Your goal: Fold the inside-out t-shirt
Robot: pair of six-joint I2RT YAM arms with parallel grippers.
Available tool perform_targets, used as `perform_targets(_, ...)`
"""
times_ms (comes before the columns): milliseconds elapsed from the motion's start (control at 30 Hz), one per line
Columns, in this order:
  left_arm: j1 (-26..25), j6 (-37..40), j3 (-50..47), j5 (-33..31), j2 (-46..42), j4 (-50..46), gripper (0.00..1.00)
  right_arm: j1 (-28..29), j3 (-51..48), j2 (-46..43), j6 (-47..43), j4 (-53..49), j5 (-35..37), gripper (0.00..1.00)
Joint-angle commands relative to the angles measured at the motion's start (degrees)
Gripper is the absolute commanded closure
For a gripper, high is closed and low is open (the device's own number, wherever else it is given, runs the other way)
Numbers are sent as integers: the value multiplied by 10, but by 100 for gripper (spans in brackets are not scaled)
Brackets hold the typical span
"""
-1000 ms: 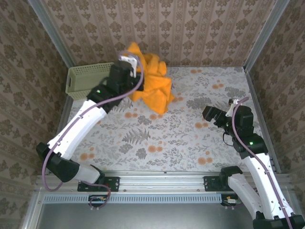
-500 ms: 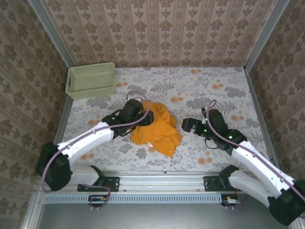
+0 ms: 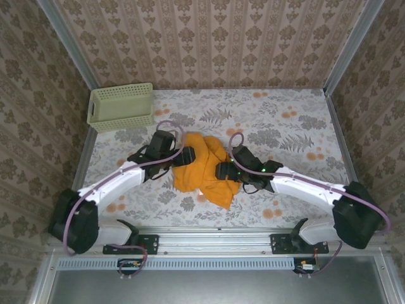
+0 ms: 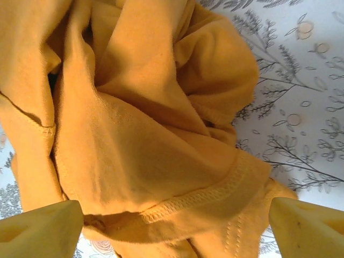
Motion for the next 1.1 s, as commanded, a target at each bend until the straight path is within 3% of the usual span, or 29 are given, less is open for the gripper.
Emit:
perform_targets(0,3,22,38,57,43,32,24,10,22,36,20,5,17,13)
perform_targets(167,6,23,68,75,94,35,44,15,28,74,17,24,0,30)
perform_targets(300,7,23,71,76,104,37,64,19,52,100,2,0,12,52)
perform_targets(433,12,24,71,79,108,31,84,48,91,114,-38,-65,91,76)
perform_targets(567,19,24,59,75,90,22,96,52,91,107,-46,-81,114,98)
perform_targets(700,27,30,44,52,40,-1,100,52,88,71,-62,-110,148,100)
perform_targets(867,67,29,7,14,-88,-28,100,31,101,-35,-105,-191,219,100)
perform_targets(1067,128,30,-25,-18,-287,-57,100,-35,114,-185,-155,-215,197,100)
